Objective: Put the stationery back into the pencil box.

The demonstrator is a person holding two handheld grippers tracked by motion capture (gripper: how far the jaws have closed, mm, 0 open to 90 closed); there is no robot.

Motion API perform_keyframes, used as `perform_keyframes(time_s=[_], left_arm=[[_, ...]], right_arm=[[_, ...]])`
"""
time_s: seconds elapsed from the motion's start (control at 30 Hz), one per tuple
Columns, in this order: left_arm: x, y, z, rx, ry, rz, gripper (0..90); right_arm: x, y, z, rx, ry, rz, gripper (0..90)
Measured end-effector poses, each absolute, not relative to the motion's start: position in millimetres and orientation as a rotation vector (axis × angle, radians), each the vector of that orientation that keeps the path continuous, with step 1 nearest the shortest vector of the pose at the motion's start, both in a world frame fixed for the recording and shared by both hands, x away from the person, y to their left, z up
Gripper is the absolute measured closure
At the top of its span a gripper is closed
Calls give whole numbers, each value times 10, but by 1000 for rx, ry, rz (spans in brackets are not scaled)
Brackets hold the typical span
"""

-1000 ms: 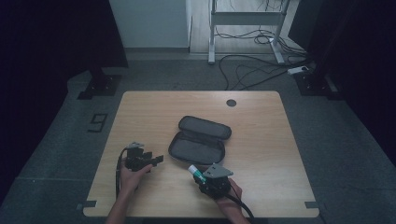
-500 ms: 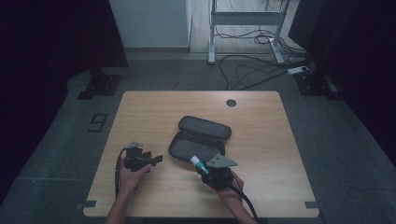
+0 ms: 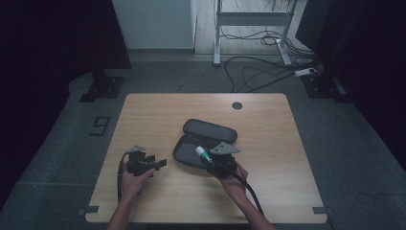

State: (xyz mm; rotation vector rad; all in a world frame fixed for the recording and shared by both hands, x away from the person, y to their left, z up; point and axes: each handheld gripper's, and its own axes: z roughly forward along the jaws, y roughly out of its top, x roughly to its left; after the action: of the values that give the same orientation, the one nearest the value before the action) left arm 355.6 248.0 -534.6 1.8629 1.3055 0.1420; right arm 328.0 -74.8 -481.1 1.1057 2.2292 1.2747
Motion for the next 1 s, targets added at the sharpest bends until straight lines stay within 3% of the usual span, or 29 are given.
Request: perform_keyframes(time_s=[1.0], left_arm=[[3556,2444,-5380,1885,1304,133,314]], right_arm=[[3807,-601,-5042,1194,2275,1071,650]])
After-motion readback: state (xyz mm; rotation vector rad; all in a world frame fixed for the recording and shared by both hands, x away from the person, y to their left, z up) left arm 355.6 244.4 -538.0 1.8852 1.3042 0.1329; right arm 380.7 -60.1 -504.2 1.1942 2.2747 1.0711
